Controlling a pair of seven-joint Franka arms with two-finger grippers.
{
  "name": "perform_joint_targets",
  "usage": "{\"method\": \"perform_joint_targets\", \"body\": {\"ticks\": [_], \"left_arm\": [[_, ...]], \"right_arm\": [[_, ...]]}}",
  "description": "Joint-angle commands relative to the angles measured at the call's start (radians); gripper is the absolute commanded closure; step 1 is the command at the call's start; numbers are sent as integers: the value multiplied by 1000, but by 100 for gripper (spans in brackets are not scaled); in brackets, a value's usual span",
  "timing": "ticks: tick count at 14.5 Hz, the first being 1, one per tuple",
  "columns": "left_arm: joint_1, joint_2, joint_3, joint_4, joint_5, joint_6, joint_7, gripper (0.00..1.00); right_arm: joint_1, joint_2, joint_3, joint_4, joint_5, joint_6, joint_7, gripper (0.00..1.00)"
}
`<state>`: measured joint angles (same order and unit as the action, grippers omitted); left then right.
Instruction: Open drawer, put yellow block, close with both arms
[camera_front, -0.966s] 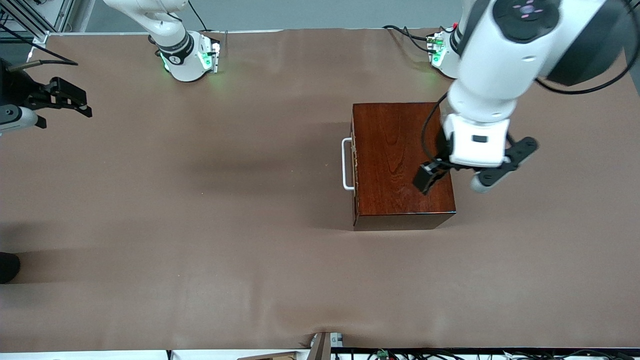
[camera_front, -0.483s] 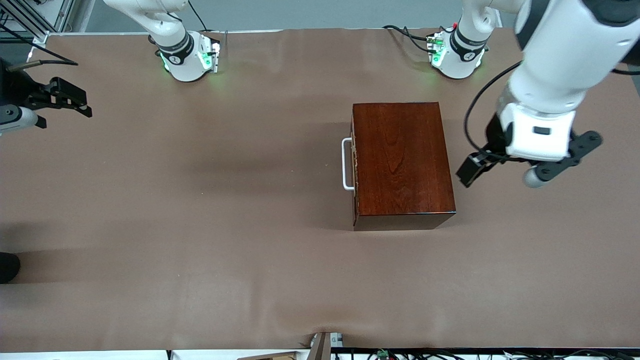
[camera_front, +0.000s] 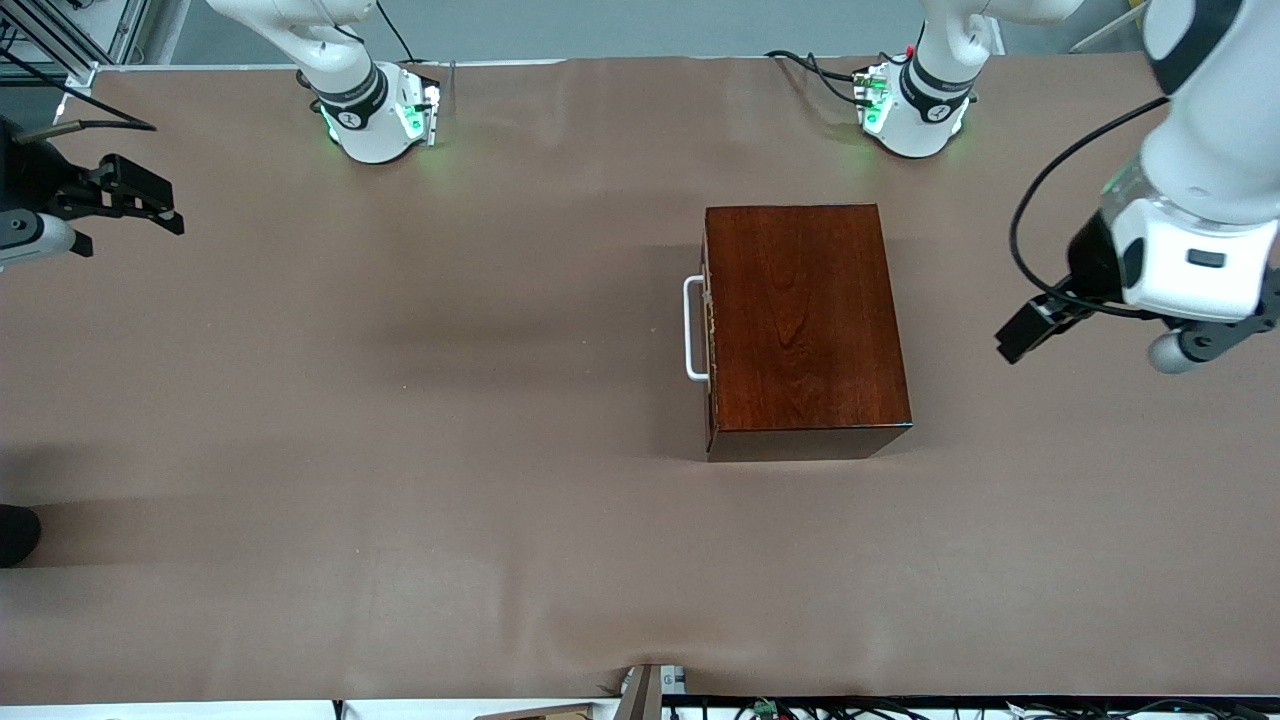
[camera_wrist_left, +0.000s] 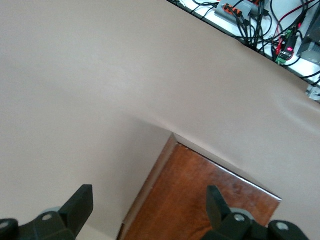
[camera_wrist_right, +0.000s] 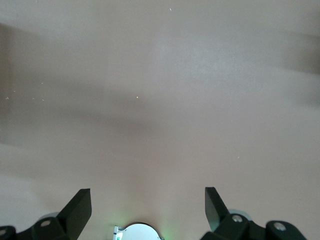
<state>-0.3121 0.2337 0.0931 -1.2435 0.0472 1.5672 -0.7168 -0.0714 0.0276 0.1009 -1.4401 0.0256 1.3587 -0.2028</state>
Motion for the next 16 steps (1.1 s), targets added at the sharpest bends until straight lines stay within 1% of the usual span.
{"method": "perform_joint_targets", "body": {"ticks": [1, 3, 10, 13, 16], "left_arm": [[47, -31, -7, -28, -36, -10, 95, 0], [85, -31, -7, -28, -70, -10, 163, 0], [128, -53, -6, -30, -70, -73, 344, 0], [159, -57, -6, -28, -70, -76, 439, 0], [163, -65, -4, -28, -69, -85, 497, 0]], "right_arm": [[-13, -35, 10, -37, -3, 3, 13, 0], [-15, -37, 10, -37, -3, 3, 13, 0], [-13, -35, 10, -37, -3, 3, 13, 0], [-13, -35, 10, -37, -3, 3, 13, 0], [-13, -35, 10, -37, -3, 3, 13, 0]]}}
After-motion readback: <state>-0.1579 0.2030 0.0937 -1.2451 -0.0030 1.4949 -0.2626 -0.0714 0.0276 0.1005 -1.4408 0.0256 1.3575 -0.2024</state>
